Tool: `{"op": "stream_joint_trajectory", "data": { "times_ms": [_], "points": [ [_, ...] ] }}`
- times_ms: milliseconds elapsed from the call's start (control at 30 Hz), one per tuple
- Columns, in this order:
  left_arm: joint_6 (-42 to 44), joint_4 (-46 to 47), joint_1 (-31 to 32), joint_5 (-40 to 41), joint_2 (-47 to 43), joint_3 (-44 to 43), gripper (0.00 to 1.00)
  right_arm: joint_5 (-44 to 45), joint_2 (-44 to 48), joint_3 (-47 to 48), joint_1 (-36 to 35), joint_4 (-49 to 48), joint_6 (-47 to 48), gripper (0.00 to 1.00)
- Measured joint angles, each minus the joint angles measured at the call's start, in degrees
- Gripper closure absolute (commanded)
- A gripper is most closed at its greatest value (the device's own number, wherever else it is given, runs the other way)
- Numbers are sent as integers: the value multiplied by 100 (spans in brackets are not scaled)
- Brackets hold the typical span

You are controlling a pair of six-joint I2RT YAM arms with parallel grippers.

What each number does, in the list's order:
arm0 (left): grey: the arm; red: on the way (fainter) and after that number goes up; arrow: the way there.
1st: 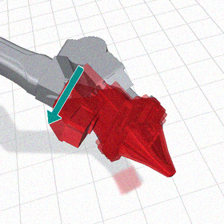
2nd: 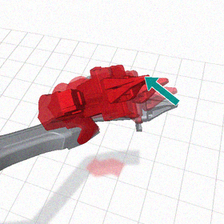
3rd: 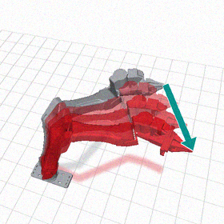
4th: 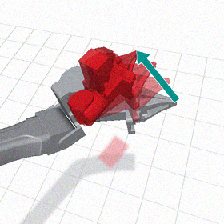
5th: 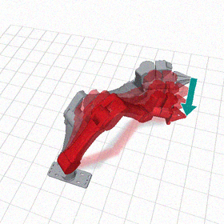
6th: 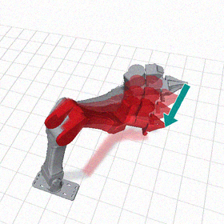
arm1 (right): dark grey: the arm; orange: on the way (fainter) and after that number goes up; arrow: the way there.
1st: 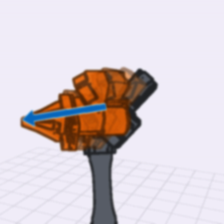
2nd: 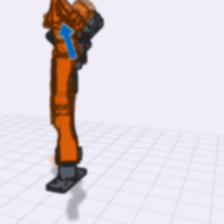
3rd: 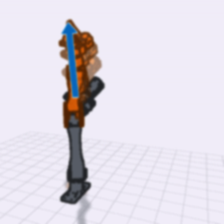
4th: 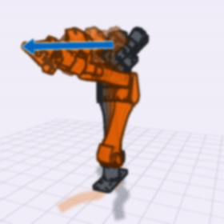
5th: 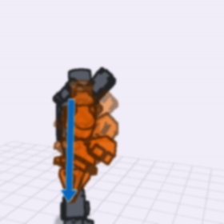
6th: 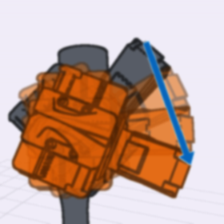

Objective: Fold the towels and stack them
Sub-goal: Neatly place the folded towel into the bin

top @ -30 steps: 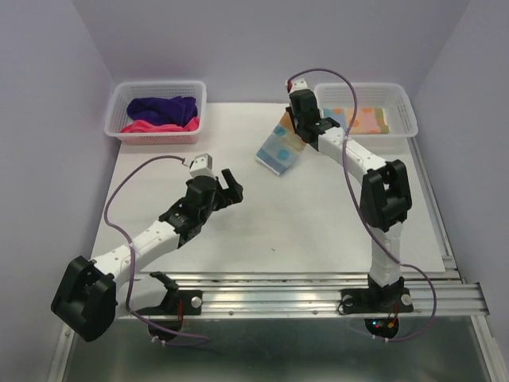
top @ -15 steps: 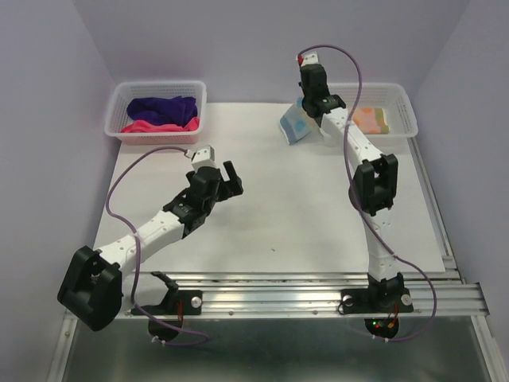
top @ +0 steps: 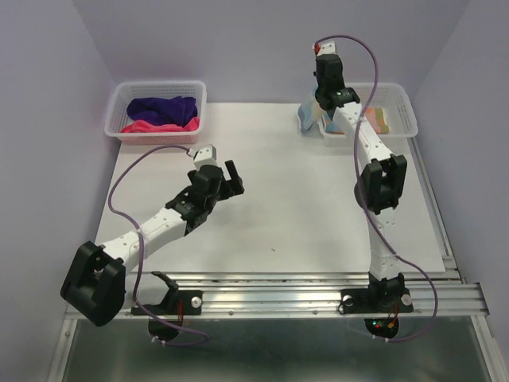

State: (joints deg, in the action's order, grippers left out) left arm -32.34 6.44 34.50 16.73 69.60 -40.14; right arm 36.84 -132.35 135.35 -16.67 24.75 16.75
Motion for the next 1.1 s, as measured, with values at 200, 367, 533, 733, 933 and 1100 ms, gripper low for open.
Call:
{"op": "stream_joint_trajectory", "data": {
  "times_ms": [200,367,533,733,933,1100],
  "points": [
    [15,-28,0,-20,4,-61,1,-81,232,35,101,72,4,99],
    [17,-33,-2,-42,4,-105,1,-83,531,35,269,55,-2,99],
    [17,-35,-11,-48,4,-105,1,-369,686,-188,555,0,-61,99],
    [33,-39,-11,-48,7,-105,1,-793,595,-398,870,48,-175,98],
    [79,-76,-11,-46,256,-260,1,-1217,369,-413,1226,50,-304,98],
    [118,-92,-11,-68,439,-365,1,-1491,330,-610,1423,31,-321,98]
  ]
}}
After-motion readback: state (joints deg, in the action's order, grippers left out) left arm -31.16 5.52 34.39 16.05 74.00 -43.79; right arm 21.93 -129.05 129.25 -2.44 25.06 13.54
